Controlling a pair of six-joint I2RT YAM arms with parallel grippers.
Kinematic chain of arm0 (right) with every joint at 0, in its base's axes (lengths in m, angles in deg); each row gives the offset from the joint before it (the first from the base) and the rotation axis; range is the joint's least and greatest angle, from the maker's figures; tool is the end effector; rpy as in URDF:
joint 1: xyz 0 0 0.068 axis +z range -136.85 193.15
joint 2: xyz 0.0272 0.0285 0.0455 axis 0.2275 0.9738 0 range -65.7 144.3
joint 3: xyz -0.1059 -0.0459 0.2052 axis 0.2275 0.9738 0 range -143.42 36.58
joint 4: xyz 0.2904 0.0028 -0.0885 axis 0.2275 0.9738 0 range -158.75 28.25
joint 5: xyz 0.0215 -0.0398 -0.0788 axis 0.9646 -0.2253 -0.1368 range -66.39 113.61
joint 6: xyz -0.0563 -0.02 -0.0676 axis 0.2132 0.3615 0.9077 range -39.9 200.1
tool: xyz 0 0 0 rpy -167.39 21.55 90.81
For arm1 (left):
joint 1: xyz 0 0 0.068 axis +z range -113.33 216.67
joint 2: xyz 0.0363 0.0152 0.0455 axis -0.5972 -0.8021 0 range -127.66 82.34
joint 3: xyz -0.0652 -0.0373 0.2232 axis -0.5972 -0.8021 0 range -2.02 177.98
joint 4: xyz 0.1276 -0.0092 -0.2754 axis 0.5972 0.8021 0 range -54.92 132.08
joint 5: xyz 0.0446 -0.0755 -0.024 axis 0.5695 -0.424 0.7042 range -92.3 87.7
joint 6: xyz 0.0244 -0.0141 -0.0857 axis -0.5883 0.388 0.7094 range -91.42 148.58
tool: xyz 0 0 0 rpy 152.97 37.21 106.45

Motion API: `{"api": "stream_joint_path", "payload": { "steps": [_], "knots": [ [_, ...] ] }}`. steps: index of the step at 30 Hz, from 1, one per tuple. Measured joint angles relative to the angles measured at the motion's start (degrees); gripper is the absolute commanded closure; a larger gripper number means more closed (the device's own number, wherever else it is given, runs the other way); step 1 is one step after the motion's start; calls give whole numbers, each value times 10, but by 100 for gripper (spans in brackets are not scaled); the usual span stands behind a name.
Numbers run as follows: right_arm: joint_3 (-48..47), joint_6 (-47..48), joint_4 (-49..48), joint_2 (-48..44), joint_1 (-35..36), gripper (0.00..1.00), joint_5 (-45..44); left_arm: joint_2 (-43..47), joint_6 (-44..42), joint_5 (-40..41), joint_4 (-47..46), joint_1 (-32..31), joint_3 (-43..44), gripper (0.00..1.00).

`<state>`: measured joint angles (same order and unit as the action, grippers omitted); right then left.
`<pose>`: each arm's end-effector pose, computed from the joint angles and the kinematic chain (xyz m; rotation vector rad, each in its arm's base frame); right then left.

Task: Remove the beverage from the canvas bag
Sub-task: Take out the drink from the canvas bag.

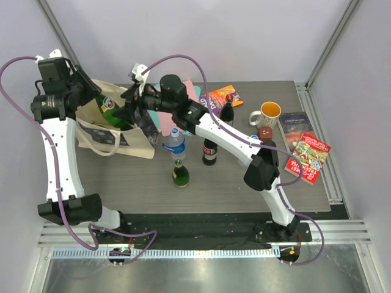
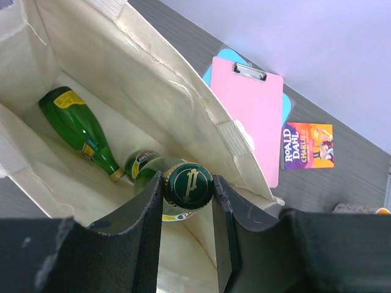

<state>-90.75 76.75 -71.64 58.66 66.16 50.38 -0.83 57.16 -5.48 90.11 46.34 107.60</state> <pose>0.3189 0.4838 0.3891 -1.0114 1.2225 1.1245 0.3571 0.0563 0.4460 -0.6488 1.9753 -0.2597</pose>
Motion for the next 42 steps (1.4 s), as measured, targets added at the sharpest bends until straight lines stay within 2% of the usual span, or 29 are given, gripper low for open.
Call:
{"api": "stream_joint_path", "payload": {
  "steps": [5, 20, 31, 42],
  "knots": [
    [-34, -4, 5, 22, 0, 15, 1, 11, 9, -10, 14, -2, 1, 100],
    [-48, -8, 19, 34, 16, 15, -14, 38, 30, -45, 32, -4, 30, 100],
    [-62, 83, 51, 36, 37, 15, -103, 66, 43, -56, 39, -7, 21, 100],
    [-62, 138, 59, 50, 49, 18, -139, 78, 56, -76, 50, -11, 20, 100]
  ]
}}
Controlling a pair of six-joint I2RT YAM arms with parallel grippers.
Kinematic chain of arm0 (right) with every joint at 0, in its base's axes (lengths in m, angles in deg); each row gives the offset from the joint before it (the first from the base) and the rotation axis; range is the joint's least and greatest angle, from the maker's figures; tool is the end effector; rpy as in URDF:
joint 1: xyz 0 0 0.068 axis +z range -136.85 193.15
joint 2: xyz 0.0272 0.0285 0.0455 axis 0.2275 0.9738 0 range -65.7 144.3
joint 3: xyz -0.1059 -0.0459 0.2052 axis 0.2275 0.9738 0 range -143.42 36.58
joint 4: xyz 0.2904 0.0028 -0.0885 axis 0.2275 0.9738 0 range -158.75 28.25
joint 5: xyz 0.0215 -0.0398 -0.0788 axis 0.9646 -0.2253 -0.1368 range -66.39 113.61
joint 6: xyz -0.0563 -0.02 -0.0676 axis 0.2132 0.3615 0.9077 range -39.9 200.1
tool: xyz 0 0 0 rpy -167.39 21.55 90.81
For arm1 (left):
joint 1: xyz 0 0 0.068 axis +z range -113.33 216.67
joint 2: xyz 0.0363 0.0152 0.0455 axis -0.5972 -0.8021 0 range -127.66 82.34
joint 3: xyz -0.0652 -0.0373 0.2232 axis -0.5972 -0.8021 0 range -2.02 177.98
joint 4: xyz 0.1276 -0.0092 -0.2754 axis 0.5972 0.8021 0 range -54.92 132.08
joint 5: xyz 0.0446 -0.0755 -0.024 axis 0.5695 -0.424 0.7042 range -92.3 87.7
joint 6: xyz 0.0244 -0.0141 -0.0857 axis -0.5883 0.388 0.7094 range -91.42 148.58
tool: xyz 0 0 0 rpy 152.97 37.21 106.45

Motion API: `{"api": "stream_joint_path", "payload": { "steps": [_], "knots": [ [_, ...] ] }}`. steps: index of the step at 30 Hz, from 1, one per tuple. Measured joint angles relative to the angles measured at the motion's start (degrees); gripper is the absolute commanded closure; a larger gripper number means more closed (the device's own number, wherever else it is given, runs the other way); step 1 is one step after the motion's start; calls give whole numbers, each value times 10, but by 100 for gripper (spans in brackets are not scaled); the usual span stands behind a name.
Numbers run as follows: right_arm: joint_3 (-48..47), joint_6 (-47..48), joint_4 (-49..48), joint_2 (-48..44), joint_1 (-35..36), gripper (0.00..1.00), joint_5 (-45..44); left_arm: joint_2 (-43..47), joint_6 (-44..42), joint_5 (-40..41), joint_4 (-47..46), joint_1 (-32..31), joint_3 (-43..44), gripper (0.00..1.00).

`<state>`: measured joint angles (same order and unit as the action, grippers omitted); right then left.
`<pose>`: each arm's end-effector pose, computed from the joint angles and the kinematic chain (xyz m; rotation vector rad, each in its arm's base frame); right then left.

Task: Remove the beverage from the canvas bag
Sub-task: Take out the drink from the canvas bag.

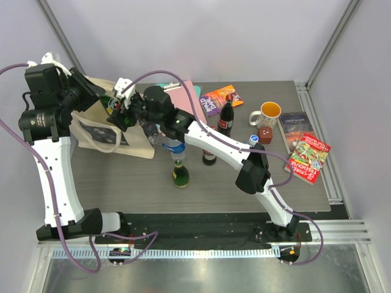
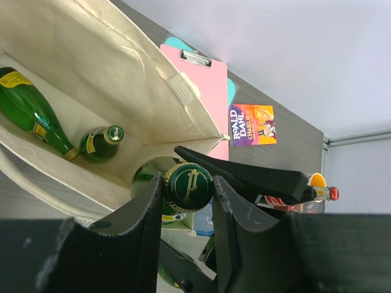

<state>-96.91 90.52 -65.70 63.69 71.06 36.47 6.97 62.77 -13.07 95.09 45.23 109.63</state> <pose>0.3034 0.5178 0.3708 -1.0521 1.2225 0.8224 0.3003 0.0299 0.4895 -0.6158 1.9117 -0.4745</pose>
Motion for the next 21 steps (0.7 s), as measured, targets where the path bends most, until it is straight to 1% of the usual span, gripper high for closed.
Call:
{"api": "stream_joint_path", "payload": {
  "steps": [3, 18, 21],
  "knots": [
    [0, 7, 1, 4, 4, 20, -4, 0, 1, 0, 1, 0, 0, 100],
    [0, 37, 2, 17, 8, 21, -29, 0, 7, -19, 5, 0, 0, 100],
    [0, 44, 2, 23, 8, 30, -33, 1, 11, -22, 6, 0, 0, 100]
  ]
}}
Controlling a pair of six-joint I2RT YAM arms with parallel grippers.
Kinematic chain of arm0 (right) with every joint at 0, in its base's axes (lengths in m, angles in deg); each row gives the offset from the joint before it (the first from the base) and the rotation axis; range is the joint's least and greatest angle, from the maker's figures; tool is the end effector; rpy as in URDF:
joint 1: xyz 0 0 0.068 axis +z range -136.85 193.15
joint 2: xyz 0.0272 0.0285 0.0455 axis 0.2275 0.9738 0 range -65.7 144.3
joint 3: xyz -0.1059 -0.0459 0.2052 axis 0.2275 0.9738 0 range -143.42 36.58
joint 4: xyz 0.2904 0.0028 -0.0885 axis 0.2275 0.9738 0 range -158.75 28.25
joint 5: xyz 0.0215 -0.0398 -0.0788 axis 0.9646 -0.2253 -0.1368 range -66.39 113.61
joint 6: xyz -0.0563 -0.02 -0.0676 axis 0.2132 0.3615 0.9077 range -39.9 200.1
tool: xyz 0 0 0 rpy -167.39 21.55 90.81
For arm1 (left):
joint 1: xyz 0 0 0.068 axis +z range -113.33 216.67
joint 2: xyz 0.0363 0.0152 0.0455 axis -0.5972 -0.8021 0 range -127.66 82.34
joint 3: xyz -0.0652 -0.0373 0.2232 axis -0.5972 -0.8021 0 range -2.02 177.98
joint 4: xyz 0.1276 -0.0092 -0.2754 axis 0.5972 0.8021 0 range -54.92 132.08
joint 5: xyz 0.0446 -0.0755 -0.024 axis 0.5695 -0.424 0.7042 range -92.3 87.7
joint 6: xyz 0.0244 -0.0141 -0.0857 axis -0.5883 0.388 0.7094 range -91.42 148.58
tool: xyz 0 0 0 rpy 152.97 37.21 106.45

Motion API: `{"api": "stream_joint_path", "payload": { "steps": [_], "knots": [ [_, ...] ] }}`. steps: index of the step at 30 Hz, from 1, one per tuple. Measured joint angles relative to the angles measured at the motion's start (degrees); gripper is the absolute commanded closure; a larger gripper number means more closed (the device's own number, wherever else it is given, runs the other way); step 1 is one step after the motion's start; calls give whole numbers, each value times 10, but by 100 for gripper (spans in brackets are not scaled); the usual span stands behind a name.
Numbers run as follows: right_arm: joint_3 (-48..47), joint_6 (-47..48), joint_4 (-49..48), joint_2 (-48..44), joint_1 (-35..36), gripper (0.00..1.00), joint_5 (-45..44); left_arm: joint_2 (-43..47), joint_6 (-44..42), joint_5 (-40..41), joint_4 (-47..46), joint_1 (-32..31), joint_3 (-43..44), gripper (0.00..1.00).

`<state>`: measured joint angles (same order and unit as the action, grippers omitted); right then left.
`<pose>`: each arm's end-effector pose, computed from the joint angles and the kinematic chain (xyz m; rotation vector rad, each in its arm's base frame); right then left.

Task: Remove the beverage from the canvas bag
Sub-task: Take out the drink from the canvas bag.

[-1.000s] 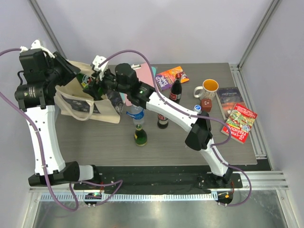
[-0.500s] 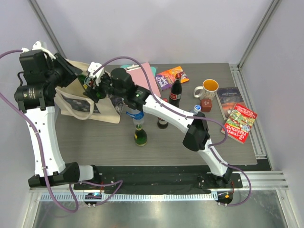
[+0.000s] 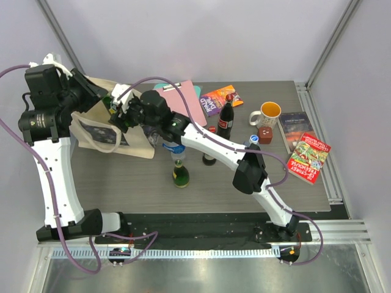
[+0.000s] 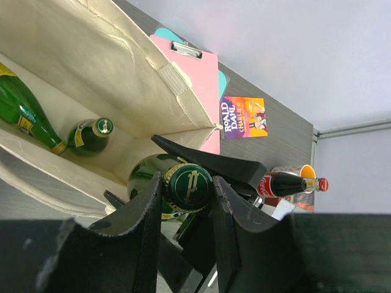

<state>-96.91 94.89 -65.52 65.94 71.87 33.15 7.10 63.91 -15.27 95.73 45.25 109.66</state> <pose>0.3055 0.5287 0.3474 -1.0867 1.2320 0.7245 0.2985 0.0267 0.4891 -0.6160 1.9242 -0.5243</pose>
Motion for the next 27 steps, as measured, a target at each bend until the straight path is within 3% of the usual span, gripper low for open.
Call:
{"api": "stream_joint_path", "payload": {
  "steps": [3, 4, 7, 9, 15, 16, 19, 22, 27],
  "knots": [
    [0, 1, -2, 2, 0, 55, -4, 3, 2, -2, 1, 0, 0, 100],
    [0, 5, -2, 2, 0, 70, -5, 4, 3, -2, 1, 0, 0, 100],
    [0, 9, -7, 2, 0, 88, -4, 9, 3, -2, 1, 0, 0, 100],
    [-1, 10, -10, 2, 0, 91, -3, 11, 5, -2, 1, 0, 0, 100],
    [-4, 5, -24, 2, -5, 98, 12, 27, 31, -8, -26, 0, -13, 71],
    [-6, 0, -24, 2, -8, 98, 16, 33, 38, -11, -38, 1, -21, 62],
    [-14, -15, -24, 2, -14, 99, 30, 44, 62, -22, -68, 0, -35, 46],
    [-17, -38, -23, 2, -21, 99, 44, 54, 83, -40, -98, -1, -38, 39],
    [-17, -71, -18, 2, -31, 99, 63, 72, 98, -51, -125, -2, -38, 36]
  ]
}}
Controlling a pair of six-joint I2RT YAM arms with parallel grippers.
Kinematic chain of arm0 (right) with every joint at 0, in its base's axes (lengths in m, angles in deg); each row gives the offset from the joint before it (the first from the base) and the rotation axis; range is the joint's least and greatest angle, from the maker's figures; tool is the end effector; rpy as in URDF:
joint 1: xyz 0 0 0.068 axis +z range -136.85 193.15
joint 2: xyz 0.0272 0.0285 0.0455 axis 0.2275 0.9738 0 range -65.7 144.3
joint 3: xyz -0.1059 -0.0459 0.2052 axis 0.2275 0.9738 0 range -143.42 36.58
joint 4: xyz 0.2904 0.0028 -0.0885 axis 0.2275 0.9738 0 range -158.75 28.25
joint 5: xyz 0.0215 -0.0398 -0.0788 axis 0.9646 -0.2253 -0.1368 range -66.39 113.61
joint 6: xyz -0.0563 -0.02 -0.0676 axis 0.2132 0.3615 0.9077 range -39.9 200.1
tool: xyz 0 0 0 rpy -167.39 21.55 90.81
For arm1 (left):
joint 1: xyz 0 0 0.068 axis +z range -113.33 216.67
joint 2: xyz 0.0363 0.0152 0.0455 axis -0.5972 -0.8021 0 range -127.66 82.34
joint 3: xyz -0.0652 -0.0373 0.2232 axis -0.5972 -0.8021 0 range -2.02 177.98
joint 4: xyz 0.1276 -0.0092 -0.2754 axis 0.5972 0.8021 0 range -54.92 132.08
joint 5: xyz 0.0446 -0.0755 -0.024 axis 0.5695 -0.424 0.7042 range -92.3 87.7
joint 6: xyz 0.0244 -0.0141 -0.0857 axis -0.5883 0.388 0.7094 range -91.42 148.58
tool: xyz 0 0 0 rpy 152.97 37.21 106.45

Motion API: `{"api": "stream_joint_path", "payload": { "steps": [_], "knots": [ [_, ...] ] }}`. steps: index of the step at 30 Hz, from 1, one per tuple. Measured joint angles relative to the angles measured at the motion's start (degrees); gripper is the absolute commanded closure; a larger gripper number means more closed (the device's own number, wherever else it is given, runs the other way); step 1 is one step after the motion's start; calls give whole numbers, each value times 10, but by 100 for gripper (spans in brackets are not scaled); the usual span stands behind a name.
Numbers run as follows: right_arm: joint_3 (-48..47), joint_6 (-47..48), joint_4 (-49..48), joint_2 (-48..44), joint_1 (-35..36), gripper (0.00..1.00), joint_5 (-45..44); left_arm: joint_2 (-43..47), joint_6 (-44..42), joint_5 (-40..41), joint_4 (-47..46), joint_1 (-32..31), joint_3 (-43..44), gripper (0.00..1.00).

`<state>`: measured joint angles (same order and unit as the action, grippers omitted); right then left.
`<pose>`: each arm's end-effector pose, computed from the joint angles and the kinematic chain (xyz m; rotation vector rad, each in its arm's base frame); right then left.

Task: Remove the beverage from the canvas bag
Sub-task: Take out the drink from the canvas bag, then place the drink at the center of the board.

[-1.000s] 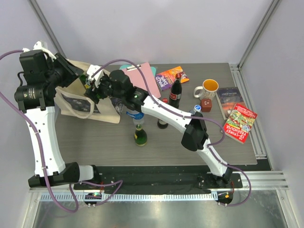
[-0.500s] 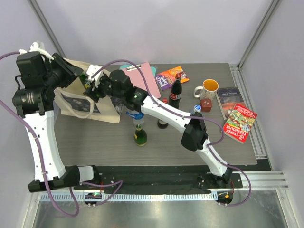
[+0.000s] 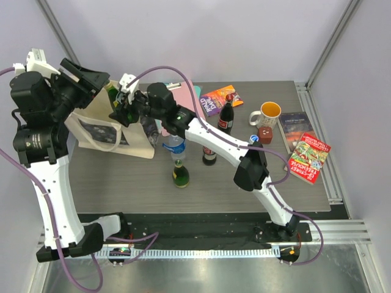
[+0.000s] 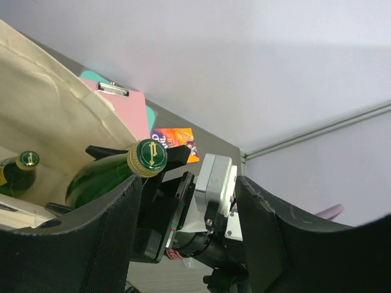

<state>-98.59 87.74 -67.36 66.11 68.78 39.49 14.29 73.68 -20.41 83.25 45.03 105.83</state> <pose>0.3244 0.5135 0.3634 -1.0279 1.2315 0.8705 0.2698 0.0143 0.5320 -0.5722 1.6719 -0.7412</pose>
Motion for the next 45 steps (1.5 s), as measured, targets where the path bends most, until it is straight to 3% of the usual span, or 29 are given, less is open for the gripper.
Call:
{"api": "stream_joint_path", "payload": {
  "steps": [10, 30, 36, 45],
  "knots": [
    [-9, -63, -2, 0, -13, 99, 23, 5, -19, 24, -6, -1, 7, 17],
    [-62, -154, -42, -4, -38, 99, 56, 80, -63, 106, -11, -1, -14, 9],
    [92, -156, -56, -113, -48, 99, 92, 105, -66, 125, -13, -1, -42, 8],
    [373, -130, -93, -379, -55, 99, 132, 142, -66, 131, -21, -1, -120, 8]
  ]
}}
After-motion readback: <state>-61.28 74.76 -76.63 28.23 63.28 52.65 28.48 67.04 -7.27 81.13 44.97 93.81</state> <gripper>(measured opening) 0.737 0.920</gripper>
